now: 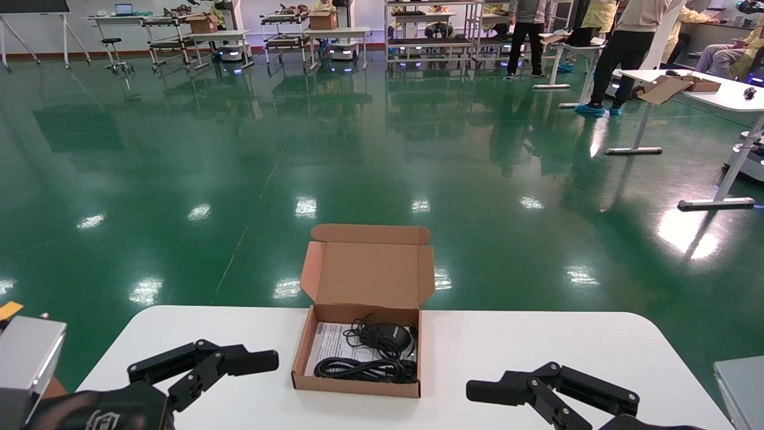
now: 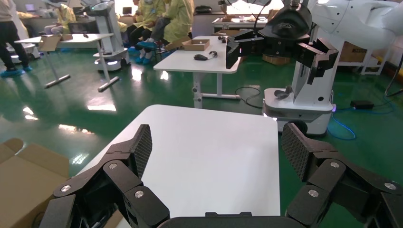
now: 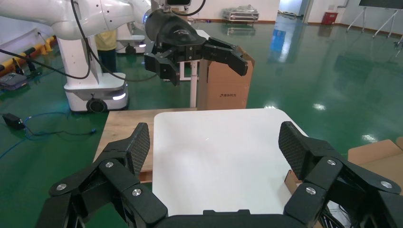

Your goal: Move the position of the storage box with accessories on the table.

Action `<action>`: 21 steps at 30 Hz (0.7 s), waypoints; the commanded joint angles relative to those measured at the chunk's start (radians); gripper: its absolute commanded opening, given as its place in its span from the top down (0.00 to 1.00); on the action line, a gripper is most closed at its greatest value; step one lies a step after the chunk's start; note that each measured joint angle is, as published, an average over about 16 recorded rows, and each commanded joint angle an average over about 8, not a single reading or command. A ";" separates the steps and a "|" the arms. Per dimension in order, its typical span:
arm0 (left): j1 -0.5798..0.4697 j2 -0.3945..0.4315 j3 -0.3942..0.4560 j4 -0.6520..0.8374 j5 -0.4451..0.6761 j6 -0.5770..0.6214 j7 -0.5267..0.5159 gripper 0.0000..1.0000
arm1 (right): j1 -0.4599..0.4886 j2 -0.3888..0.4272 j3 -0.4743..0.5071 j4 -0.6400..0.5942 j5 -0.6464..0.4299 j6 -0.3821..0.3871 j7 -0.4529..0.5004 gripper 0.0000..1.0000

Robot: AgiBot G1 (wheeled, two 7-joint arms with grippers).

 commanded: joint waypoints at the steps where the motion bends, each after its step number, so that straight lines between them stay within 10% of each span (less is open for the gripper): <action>1: 0.000 0.000 0.000 0.000 0.000 0.000 0.000 0.00 | 0.000 0.000 0.000 0.000 0.000 0.000 0.000 0.00; 21: 0.000 0.000 0.000 0.000 0.000 0.000 0.000 0.00 | 0.009 -0.002 -0.006 0.001 -0.014 0.003 0.004 0.00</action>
